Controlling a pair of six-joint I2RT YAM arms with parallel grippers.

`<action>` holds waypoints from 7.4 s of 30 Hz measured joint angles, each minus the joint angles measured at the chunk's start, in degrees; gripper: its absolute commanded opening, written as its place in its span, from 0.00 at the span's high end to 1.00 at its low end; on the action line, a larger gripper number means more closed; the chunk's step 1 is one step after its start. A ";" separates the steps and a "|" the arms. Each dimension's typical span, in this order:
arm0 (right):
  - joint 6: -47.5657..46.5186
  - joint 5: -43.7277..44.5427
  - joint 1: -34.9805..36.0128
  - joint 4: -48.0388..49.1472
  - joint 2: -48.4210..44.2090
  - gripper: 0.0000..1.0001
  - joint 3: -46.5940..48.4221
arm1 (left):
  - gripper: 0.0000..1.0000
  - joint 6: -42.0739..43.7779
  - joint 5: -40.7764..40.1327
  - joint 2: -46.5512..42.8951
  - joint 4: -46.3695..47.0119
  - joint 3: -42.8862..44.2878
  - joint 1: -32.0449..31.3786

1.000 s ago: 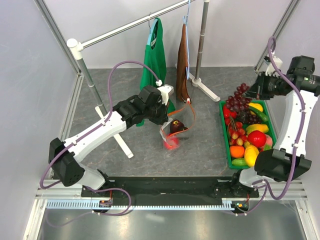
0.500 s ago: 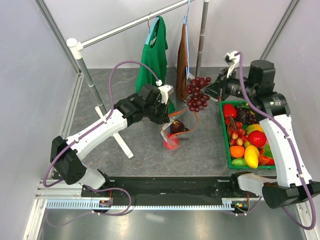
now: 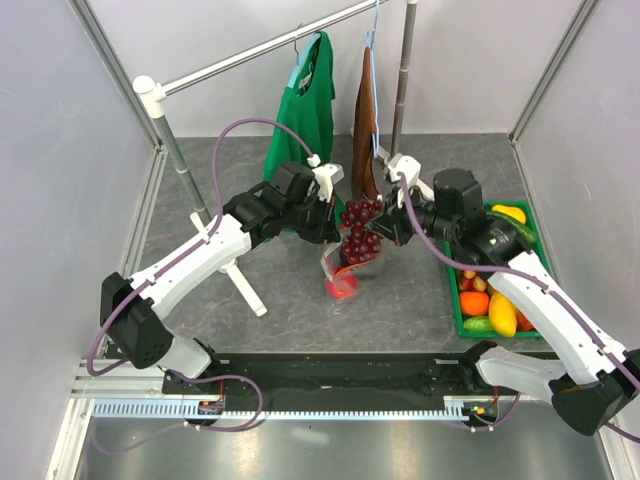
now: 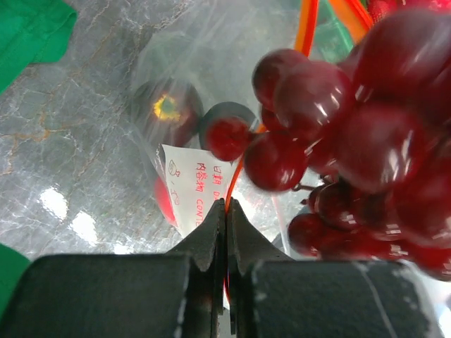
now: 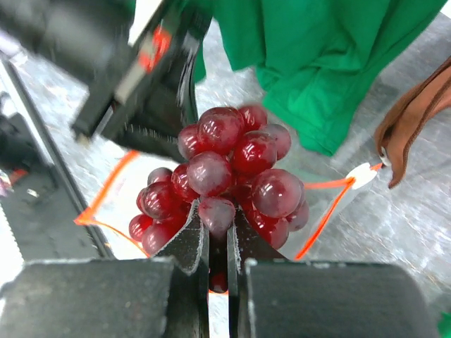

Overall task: Place the food in the zip-top bag and seal the zipper
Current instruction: Place the fake fruit in the zipper food storage bag, then adjust the zipper food storage bag at the center of the board, then pick up the fake vegetable from the bin, then place the fake vegetable in the zipper food storage bag, then pick up the fake fruit from the bin.

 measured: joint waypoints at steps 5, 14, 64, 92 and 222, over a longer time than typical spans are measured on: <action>-4.22 7.02 5.95 -0.02 -2.32 1.00 -4.11 | 0.98 -0.76 1.73 0.15 -0.02 0.11 1.18; -10.45 14.45 11.54 -0.17 -4.74 0.68 -7.17 | 0.98 -1.92 3.19 0.94 -0.09 0.44 2.16; 11.61 16.79 -1.01 -20.72 -3.89 0.93 2.73 | 0.98 -1.86 1.88 -0.09 0.11 1.33 0.63; -36.83 16.50 -54.51 -45.35 28.81 0.19 23.04 | 0.98 -1.68 -0.90 1.92 0.92 1.03 -0.20; -48.46 12.57 -58.55 -47.47 15.78 0.02 12.48 | 0.98 -1.68 9.68 2.03 1.77 -2.36 0.83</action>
